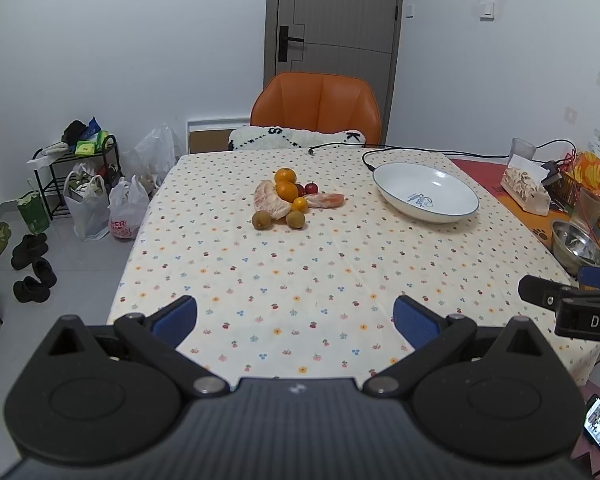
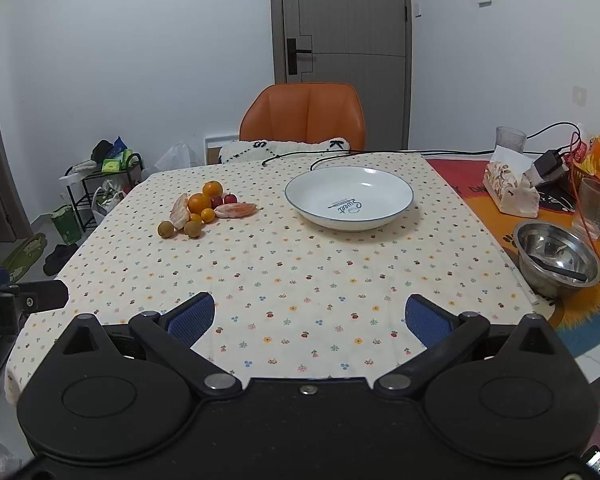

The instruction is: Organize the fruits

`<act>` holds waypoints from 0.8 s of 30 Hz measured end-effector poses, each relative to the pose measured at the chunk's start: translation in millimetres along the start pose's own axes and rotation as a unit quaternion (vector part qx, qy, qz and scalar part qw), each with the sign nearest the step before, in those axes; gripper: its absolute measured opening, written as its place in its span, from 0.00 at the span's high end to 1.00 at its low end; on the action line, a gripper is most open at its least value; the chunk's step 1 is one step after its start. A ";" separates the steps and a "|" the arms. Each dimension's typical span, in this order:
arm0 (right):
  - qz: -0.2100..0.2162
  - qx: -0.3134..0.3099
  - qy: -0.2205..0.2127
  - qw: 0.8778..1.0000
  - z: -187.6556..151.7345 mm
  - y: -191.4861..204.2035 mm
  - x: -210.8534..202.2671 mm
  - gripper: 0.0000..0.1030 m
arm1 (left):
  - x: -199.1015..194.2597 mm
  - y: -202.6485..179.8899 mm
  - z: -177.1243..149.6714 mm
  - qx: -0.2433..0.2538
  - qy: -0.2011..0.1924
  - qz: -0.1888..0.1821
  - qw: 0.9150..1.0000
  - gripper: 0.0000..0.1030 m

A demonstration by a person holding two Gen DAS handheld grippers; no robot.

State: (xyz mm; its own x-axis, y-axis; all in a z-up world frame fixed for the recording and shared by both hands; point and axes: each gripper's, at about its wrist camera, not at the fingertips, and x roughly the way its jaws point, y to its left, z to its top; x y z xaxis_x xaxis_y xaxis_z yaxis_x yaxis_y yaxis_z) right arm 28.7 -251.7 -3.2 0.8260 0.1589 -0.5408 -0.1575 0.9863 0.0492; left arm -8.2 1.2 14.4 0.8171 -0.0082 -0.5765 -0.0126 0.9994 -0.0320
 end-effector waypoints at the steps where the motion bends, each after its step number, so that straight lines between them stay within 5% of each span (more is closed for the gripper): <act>1: 0.000 -0.001 -0.001 1.000 0.2 0.8 -1.0 0.00 | 0.0 -0.1 0.0 0.000 0.000 0.000 1.000 0.00; 24: 0.011 -0.003 -0.003 1.000 0.3 1.6 5.7 0.00 | 9.9 5.5 1.4 0.001 0.004 -0.003 1.000 0.00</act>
State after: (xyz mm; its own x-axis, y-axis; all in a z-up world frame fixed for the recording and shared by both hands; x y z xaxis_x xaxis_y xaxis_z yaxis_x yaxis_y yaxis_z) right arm 33.3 -249.3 -5.9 0.8251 0.1805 -0.5353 -0.1790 0.9823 0.0552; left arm 0.6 6.7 9.6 0.8127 -0.0142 -0.5825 -0.0065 0.9994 -0.0335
